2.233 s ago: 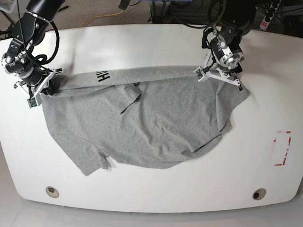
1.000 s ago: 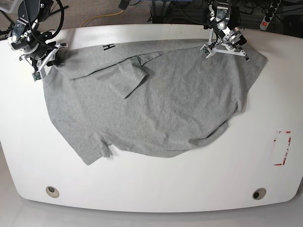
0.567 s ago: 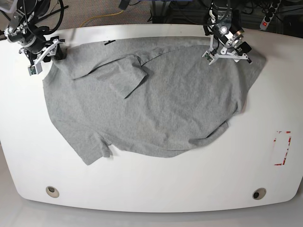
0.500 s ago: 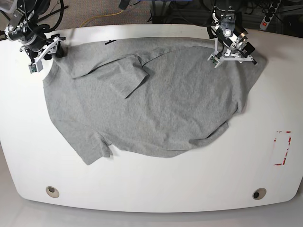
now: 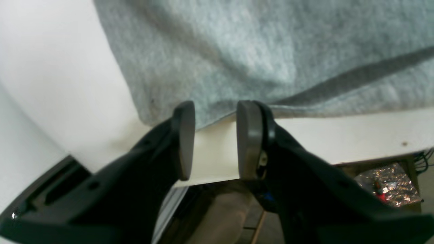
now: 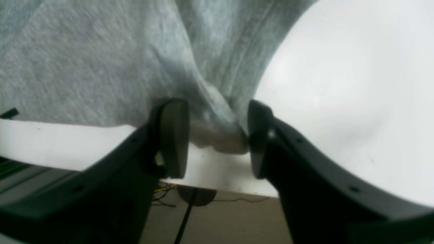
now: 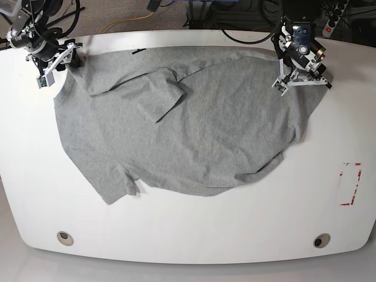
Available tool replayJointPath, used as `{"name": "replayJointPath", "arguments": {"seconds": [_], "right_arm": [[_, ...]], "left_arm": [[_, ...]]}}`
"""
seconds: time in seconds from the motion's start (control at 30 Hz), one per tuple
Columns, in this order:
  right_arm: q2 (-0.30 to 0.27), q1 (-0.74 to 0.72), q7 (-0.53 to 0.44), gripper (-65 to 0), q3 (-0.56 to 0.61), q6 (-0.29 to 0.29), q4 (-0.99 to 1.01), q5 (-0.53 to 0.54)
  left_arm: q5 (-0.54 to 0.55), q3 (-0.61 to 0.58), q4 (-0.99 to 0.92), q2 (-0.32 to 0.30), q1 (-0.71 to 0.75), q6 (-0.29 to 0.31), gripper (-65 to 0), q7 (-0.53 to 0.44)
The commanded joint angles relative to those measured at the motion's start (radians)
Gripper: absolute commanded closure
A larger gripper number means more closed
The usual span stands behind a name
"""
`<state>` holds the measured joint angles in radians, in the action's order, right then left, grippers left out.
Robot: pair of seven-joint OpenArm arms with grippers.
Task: Fold the T-shirt properly
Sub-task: 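Release and regrasp the shirt edge with the left gripper further along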
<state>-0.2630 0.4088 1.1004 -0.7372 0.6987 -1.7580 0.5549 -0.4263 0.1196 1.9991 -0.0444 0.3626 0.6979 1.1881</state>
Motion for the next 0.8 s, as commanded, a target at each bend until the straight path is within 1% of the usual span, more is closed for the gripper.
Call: {"name": "replayJointPath", "arguments": {"seconds": [0.0, 0.1, 0.13, 0.2, 0.27, 0.33, 0.43, 0.5, 0.57, 0.6, 0.67, 0.77], "right_arm": [[-0.019, -0.004, -0.018, -27.6, -0.005, -0.001, -0.018, 0.007], [-0.019, -0.004, -0.018, -27.6, -0.005, -0.001, -0.018, 0.011], [-0.019, -0.006, -0.018, -27.6, -0.005, -0.001, -0.018, 0.011], [-0.014, -0.021, -0.018, -27.6, -0.003, -0.001, -0.018, 0.011], [0.009, -0.029, -0.018, -27.6, -0.006, -0.001, -0.016, 0.003], [0.015, -0.032, -0.018, -27.6, -0.006, -0.001, -0.016, 0.003], [0.021, -0.032, -0.018, -27.6, -0.003, -0.001, -0.016, 0.003], [0.021, -0.032, -0.018, -27.6, -0.002, -0.001, -0.018, 0.003], [0.021, -0.034, -0.018, -27.6, -0.002, -0.001, -0.018, 0.003], [0.021, -0.034, -0.018, -27.6, -0.002, -0.001, -0.018, 0.003], [0.023, -0.034, -0.018, -27.6, -0.002, -0.001, -0.018, 0.003], [0.023, -0.034, -0.018, -27.6, -0.002, -0.001, -0.018, 0.003]], "left_arm": [[0.106, 0.005, 0.019, -0.056, 0.019, 0.0, -18.3, 0.006], [0.208, 0.047, 0.016, -0.102, 0.005, 0.0, -18.1, 0.003], [0.228, 0.067, 0.016, -0.108, -0.014, 0.0, -18.1, 0.003], [0.289, 0.15, 0.015, -0.107, -0.06, 0.0, -18.3, 0.003], [0.35, 0.21, 0.015, -0.111, -0.093, 0.0, -18.3, 0.005], [0.416, 0.265, 0.013, -0.114, -0.133, 0.0, -18.3, 0.008], [0.511, 0.354, 0.01, -0.148, -0.181, 0.0, -18.9, 0.009], [0.565, 0.389, -0.005, -0.171, -0.193, 0.0, -22.1, 0.009], [0.639, 0.444, -0.037, -0.191, -0.198, 0.0, -28.2, 0.011], [0.682, 0.486, -0.06, -0.2, -0.198, 0.0, -32.5, 0.011], [0.748, 0.558, -0.117, -0.209, -0.199, 0.0, -38.6, 0.011], [0.823, 0.647, -0.228, -0.22, -0.202, 0.0, -43.1, 0.011]]}}
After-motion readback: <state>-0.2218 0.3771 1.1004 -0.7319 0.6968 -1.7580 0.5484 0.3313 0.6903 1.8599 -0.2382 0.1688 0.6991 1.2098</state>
